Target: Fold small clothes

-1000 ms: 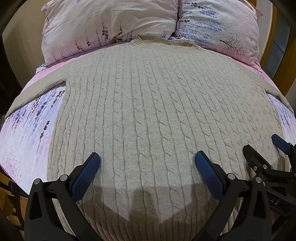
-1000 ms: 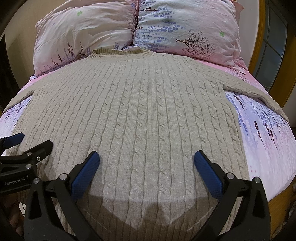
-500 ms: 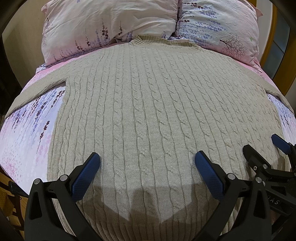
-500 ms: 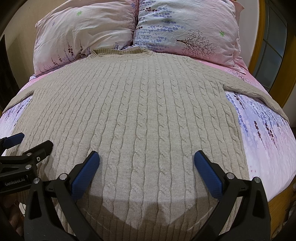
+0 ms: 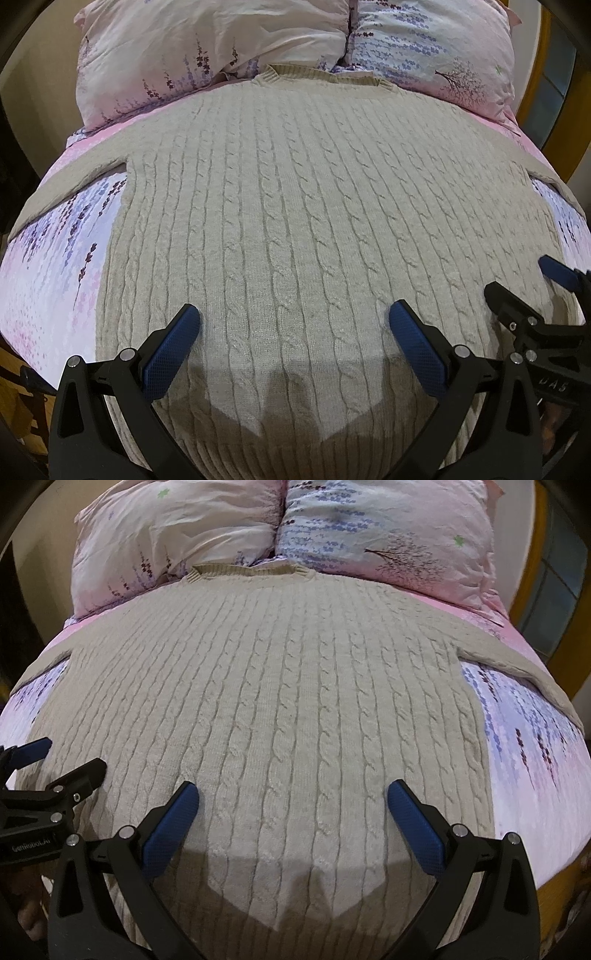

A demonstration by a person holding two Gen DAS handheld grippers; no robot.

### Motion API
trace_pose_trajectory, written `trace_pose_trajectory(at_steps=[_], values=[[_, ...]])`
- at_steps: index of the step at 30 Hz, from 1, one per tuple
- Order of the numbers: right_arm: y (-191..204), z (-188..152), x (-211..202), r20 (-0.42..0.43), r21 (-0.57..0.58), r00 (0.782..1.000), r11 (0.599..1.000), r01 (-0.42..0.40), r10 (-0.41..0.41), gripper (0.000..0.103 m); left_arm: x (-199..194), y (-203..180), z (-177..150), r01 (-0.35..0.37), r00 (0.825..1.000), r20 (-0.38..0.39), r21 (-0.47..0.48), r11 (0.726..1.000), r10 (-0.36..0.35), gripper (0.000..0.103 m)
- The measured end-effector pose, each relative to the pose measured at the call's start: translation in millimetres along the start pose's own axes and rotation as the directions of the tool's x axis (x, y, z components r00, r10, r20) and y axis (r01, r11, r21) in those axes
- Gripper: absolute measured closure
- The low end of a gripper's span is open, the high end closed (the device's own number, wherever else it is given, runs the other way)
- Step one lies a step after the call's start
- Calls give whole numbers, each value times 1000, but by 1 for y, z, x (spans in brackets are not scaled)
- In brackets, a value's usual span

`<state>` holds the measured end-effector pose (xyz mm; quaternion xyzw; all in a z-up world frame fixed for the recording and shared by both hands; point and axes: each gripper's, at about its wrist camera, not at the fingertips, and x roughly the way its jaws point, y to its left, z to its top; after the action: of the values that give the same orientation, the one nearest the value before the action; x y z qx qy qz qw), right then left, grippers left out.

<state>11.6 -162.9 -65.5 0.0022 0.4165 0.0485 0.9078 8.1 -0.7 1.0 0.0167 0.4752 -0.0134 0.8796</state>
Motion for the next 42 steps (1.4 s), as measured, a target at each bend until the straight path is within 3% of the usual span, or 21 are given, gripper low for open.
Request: trace_pose_trajectory(at_steps=[11,14,18,20,25,28,31,33,37,42], values=[[-10,11,4,-10,-32,998,997,-66,66,2,4,2,15,20,997,-77,34,999,-18,1],[-45,26,-1,25,91,993,988,-121,119,2,3,7,25,18,999,-45,25,1000,-17,1],[-131,51,-16,115,324,993,944,-65,29,3,-7,18,40,3,997,83,3,1000,-4,1],[-189,58,-21,130,464,991,885,-28,-37,4,-9,23,46,21,991,134,-14,1000,-19,1],[-319,52,-14,123,735,986,678,-13,-115,30,-1,34,61,150,976,168,-54,987,-139,1],[-372,38,-5,89,835,982,550,19,-168,51,4,38,66,238,955,198,-74,968,-220,1],[-404,23,-1,80,888,978,460,17,-192,54,4,40,68,286,935,239,-76,955,-261,1],[-420,15,1,60,908,976,418,33,-209,58,6,42,70,319,922,256,-82,944,-289,1],[-441,10,11,64,943,977,333,8,-204,69,13,46,78,349,917,246,-111,931,-314,1],[-455,8,11,57,956,972,294,13,-230,76,17,46,82,352,918,233,-106,930,-321,1]])
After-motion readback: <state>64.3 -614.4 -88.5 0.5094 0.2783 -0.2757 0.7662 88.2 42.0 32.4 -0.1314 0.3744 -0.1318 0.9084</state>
